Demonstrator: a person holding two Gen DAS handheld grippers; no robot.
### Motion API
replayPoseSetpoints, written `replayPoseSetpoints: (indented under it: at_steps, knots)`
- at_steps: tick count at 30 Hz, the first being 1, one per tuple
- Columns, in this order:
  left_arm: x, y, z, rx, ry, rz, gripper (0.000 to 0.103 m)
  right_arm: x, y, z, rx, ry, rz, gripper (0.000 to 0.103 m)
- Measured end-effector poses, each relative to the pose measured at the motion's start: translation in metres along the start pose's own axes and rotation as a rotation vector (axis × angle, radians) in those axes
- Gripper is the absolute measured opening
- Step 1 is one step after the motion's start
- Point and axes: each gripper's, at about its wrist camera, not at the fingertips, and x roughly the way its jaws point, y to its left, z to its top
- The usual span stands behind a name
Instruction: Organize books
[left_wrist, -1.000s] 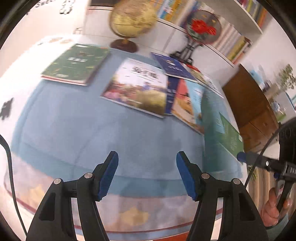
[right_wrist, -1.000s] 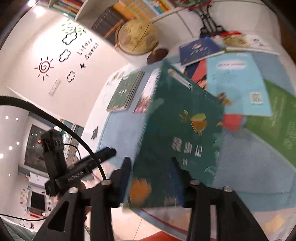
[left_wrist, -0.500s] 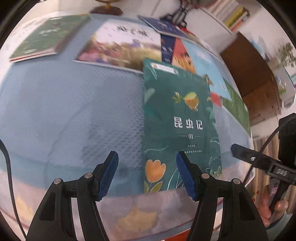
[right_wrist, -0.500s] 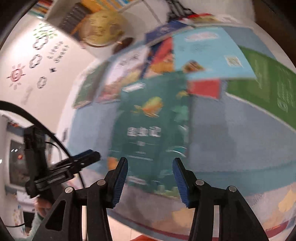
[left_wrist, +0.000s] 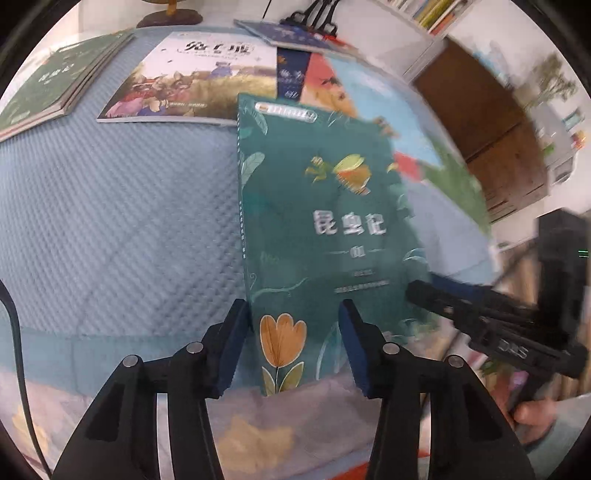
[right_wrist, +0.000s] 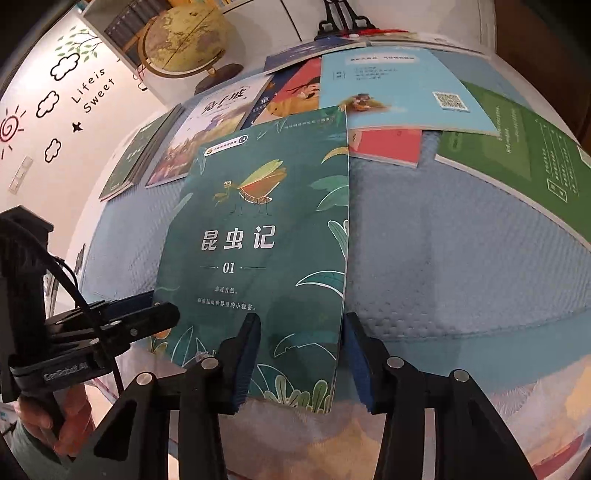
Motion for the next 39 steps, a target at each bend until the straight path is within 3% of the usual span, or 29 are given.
replayPoseSetpoints:
  at_steps: [3, 7, 14, 17, 19, 21, 24, 25, 26, 27, 34, 38, 39]
  knots:
    - [-0.011, 0.007, -0.005, -0.053, -0.012, -0.122, 0.046, -0.005, -0.016, 0.0, 0.07, 0.005, 0.05, 0.045]
    - [0.006, 0.012, -0.012, -0.048, 0.039, -0.036, 0.044, -0.007, -0.012, -0.009, 0.043, 0.007, 0.008, 0.045]
    - [0.012, -0.005, -0.012, -0.005, 0.04, -0.018, 0.045, -0.005, 0.001, -0.022, -0.034, 0.005, -0.06, 0.046]
    - [-0.024, -0.007, -0.005, -0.033, -0.059, -0.228, 0.045, -0.009, -0.015, -0.021, 0.04, 0.0, 0.014, 0.046]
    - [-0.042, -0.018, 0.0, -0.006, -0.104, -0.295, 0.045, -0.01, -0.03, -0.021, 0.118, 0.0, 0.103, 0.046]
    - [-0.037, -0.03, 0.005, 0.055, -0.106, -0.229, 0.045, -0.01, -0.041, -0.021, 0.181, -0.001, 0.165, 0.046]
    - [-0.002, -0.029, 0.008, 0.074, -0.047, -0.088, 0.036, -0.01, -0.05, -0.023, 0.227, -0.006, 0.206, 0.046]
    - [0.004, -0.024, 0.008, 0.065, -0.04, -0.087, 0.028, -0.01, -0.049, -0.023, 0.23, -0.007, 0.211, 0.046]
    - [0.007, -0.017, 0.007, 0.045, -0.022, -0.111, 0.017, -0.011, -0.049, -0.024, 0.233, -0.009, 0.214, 0.046]
    - [0.01, -0.013, 0.008, 0.029, -0.009, -0.127, 0.015, -0.011, -0.049, -0.025, 0.236, -0.01, 0.215, 0.046]
    - [0.021, -0.028, 0.014, 0.008, 0.004, -0.212, 0.013, -0.012, -0.046, -0.022, 0.245, 0.009, 0.215, 0.046]
    - [0.011, -0.036, 0.019, -0.064, -0.022, -0.335, 0.012, -0.027, -0.04, -0.01, 0.244, 0.018, 0.261, 0.049]
    - [0.006, -0.035, 0.023, -0.1, -0.038, -0.381, 0.012, -0.031, -0.039, -0.008, 0.24, 0.008, 0.28, 0.055]
